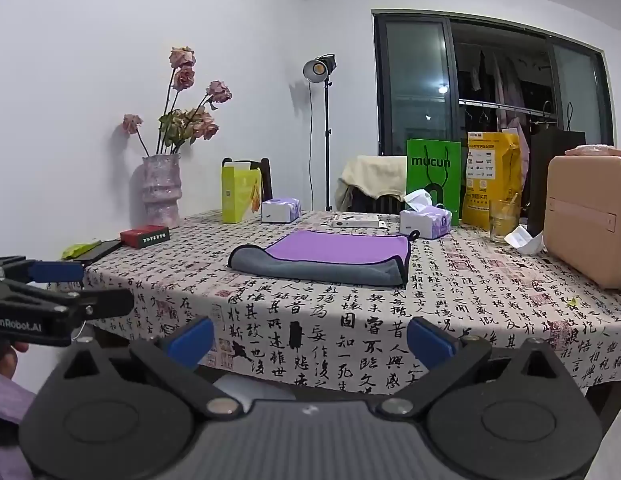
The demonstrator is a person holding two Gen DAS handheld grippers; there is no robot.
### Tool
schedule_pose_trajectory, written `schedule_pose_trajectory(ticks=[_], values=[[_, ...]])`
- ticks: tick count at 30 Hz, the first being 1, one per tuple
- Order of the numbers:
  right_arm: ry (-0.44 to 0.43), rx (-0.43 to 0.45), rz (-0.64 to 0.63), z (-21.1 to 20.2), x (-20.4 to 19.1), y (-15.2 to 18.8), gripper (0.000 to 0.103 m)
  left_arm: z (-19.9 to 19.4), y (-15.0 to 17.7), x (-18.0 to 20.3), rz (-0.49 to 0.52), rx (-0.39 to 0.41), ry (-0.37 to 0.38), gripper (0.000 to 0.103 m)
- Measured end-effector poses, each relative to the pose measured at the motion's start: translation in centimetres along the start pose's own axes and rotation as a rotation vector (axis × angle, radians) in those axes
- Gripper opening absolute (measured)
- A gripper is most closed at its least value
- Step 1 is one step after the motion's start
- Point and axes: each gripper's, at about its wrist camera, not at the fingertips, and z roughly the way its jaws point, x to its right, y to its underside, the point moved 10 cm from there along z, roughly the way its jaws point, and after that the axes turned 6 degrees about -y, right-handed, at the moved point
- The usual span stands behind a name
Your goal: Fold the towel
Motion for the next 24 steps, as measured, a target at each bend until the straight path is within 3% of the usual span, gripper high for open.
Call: schedule_pose_trajectory(ticks=[24], values=[[-0.007, 0.002, 0.007, 0.01, -0.2, 0.15, 0.103, -0.45, -0.26, -0.07, 0.007, 0.032, -0.008, 0.103]])
